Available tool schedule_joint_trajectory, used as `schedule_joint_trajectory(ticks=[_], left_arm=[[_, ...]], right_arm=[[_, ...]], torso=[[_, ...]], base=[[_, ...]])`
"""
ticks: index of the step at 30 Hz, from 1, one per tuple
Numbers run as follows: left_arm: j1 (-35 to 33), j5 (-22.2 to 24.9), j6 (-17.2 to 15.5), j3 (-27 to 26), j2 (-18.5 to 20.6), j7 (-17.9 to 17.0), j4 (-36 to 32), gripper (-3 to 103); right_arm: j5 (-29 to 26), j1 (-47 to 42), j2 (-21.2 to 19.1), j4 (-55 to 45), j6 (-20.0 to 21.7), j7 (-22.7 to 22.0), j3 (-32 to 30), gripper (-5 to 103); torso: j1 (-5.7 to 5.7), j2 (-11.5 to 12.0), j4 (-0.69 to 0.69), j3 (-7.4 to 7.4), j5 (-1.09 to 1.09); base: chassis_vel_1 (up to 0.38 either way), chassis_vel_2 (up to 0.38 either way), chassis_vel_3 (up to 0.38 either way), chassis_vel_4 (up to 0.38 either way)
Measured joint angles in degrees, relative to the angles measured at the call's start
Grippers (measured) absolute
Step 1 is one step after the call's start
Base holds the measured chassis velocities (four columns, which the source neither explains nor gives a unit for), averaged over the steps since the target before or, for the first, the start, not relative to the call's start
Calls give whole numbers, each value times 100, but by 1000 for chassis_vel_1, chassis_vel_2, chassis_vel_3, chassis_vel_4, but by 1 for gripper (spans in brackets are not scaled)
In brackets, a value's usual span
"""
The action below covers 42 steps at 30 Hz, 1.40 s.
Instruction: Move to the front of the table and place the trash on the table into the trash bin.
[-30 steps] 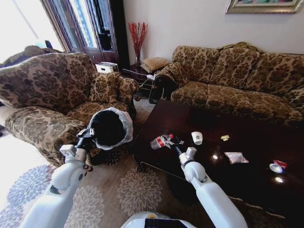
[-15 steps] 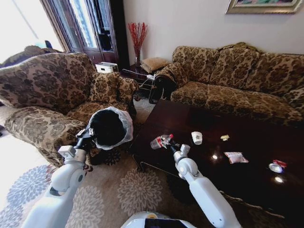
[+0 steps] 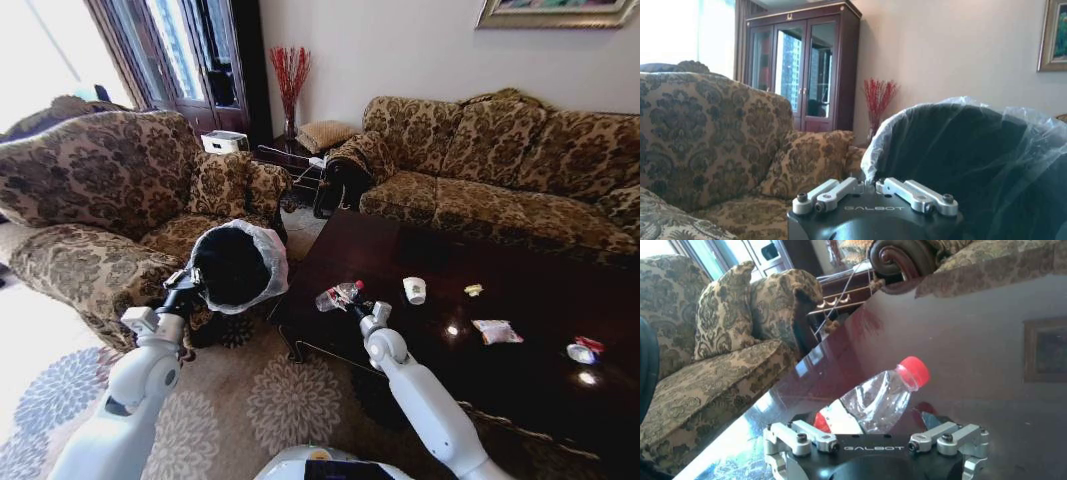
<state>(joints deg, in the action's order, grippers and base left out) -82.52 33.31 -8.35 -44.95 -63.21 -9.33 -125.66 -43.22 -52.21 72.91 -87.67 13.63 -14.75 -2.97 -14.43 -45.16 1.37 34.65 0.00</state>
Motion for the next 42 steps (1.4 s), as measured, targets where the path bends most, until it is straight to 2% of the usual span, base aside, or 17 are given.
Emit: schedule_joint_trajectory(ticks=[14, 18, 20, 22, 23, 27, 29, 30, 31, 33, 35, 38, 41, 42], left_arm=[[-12, 32, -20, -18, 45, 31, -108, 3], [-51, 22, -20, -14, -30, 49, -155, 3], [-57, 20, -20, -11, -38, 50, -164, 3], [-63, 16, -20, -7, -36, 54, -175, 3], [-63, 16, -20, -7, -36, 54, -175, 3], [-66, 11, -23, -6, -27, 56, -178, 3], [-69, 10, -23, -4, -29, 58, -180, 3], [-75, 4, -23, 1, -36, 62, -181, 3], [-75, 4, -23, 1, -36, 62, -181, 3], [-78, -4, -23, 21, -41, 74, -182, 3], [-76, -5, -23, 26, -41, 77, -182, 3], [-65, -8, -23, 42, -33, 81, -182, 3], [-59, -8, -23, 44, -23, 83, -182, 3], [-53, -8, -23, 46, -19, 85, -181, 3]], right_arm=[[74, 259, 162, 257, 10, 95, 158, 100], [157, 309, 215, 389, -40, 156, 200, 85], [164, 310, 218, 403, -45, 164, 203, 85], [174, 316, 220, 428, -54, 186, 212, 78], [174, 316, 220, 428, -54, 186, 212, 78], [194, 318, 212, 449, -69, 198, 221, 62], [214, 313, 210, 457, -80, 201, 222, 62], [247, 295, 201, 467, -109, 223, 221, 55], [247, 295, 201, 467, -109, 223, 221, 55], [284, 243, 187, 465, -144, 257, 204, 47], [288, 232, 185, 460, -147, 258, 197, 47], [317, 149, 162, 395, -170, 260, 151, 37], [318, 111, 133, 341, -171, 260, 132, 34], [325, 87, 105, 309, -171, 258, 126, 27]], torso=[[0, 0, 1, 0, 1], [0, 0, 0, 0, 1], [0, 0, 0, 0, 0], [0, 0, 0, 0, 1], [0, 0, 0, 0, 1], [0, 0, 1, 0, 1], [0, 0, 1, 0, 1], [0, 0, 1, 0, 2], [0, 0, 1, 0, 2], [0, -1, 3, 0, 2], [0, 0, 3, 0, 3], [0, 0, 3, 0, 2], [0, 0, 1, 1, 2], [0, 0, 0, 1, 2]], base=[[0, 0, 0, 0], [0, 0, 0, 0], [0, 0, 0, 0], [0, 0, 0, 0], [0, 0, 0, 0], [0, 0, 0, 0], [0, 0, 0, 0], [0, 0, 0, 0], [0, 0, 0, 0], [0, 0, 0, 0], [0, 0, 0, 0], [0, 0, 0, 0], [0, 0, 0, 0], [0, 0, 0, 0]])
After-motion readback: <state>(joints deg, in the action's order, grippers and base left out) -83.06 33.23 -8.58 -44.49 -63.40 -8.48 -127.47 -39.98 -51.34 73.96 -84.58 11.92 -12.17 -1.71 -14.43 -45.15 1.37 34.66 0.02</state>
